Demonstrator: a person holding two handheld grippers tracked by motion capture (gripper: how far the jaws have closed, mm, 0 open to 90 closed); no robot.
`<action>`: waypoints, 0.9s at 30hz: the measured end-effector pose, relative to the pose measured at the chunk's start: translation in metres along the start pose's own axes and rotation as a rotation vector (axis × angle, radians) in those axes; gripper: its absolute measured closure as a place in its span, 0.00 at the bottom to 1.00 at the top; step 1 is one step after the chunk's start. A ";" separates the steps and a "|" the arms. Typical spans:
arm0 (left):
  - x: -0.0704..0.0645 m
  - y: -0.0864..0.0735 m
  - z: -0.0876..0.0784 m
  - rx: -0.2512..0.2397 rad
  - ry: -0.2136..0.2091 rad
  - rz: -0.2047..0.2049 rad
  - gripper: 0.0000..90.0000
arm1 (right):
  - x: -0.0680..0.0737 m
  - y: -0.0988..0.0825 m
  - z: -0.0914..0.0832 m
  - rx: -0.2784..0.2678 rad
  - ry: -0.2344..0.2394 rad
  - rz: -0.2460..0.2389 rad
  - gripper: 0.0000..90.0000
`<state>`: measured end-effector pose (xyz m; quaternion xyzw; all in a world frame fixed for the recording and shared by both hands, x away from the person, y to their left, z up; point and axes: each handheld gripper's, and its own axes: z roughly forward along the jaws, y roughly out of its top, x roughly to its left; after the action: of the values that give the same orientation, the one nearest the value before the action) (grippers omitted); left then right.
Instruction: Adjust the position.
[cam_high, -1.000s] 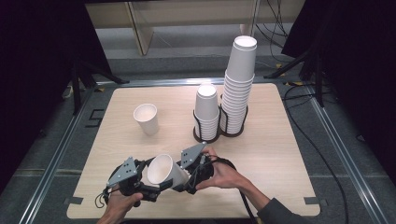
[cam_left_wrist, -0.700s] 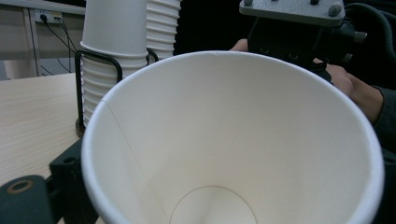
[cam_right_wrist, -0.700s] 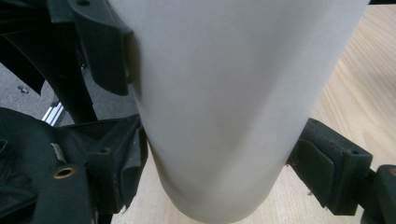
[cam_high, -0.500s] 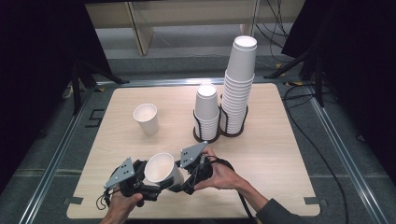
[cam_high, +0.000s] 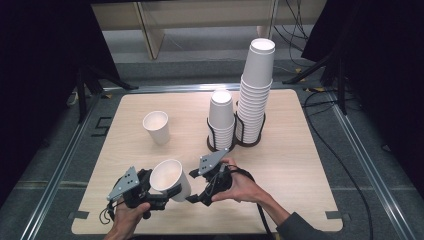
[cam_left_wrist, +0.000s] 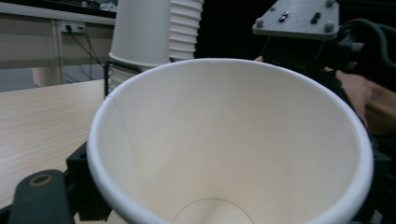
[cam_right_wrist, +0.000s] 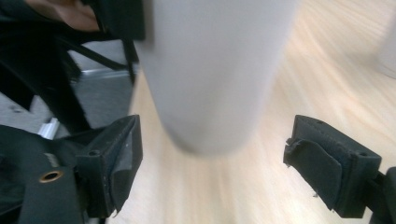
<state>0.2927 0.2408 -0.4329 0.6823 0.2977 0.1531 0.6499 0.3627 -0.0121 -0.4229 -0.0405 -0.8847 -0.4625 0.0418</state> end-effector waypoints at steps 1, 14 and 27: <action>0.001 0.000 0.000 0.004 0.017 0.002 0.15 | -0.001 -0.002 -0.004 0.006 -0.020 0.011 0.20; 0.021 0.000 -0.002 0.087 0.203 0.081 0.15 | -0.007 -0.029 -0.035 0.044 -0.241 0.109 0.23; 0.048 -0.001 0.000 0.106 0.305 0.087 0.15 | 0.002 -0.049 -0.047 0.081 -0.325 0.134 0.24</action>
<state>0.3298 0.2698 -0.4427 0.6966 0.3709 0.2671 0.5531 0.3573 -0.0782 -0.4357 -0.1719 -0.8930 -0.4101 -0.0691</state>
